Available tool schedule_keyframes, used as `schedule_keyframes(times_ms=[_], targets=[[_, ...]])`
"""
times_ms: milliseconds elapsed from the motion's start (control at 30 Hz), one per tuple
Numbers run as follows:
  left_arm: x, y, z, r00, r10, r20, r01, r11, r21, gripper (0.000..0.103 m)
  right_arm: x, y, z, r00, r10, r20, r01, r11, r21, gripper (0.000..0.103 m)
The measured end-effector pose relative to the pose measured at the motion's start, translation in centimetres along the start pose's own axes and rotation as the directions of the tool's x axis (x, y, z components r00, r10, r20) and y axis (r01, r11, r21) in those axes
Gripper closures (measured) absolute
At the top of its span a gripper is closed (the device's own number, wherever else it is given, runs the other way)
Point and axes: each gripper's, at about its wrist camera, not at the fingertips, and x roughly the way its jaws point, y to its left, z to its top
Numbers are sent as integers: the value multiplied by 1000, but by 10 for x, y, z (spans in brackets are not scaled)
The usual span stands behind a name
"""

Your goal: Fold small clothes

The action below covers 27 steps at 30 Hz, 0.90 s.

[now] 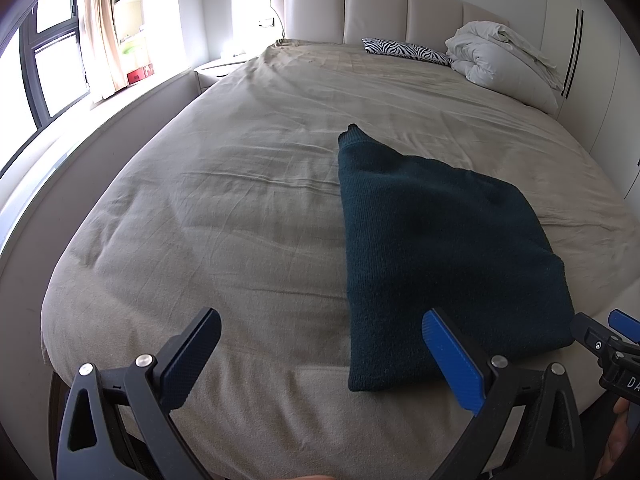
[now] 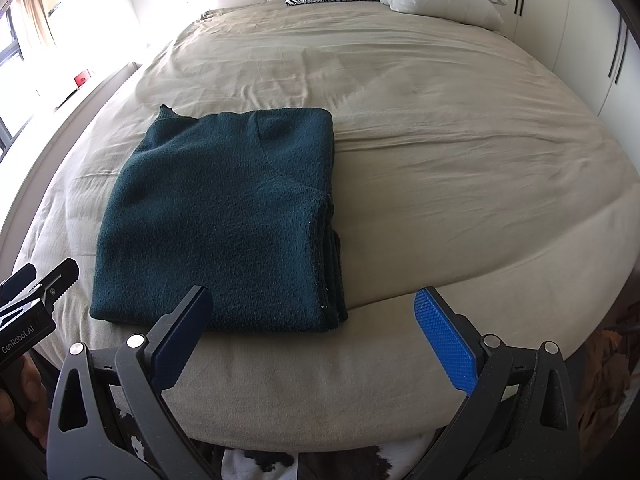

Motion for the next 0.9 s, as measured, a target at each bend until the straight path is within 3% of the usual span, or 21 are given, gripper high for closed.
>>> schedule_keyframes(times_ms=[900], targets=[[4,3,-6,1000,-2,3,2,1000,3,0,1,-2,-4,1000,5,-12,-5,1000,2,0]])
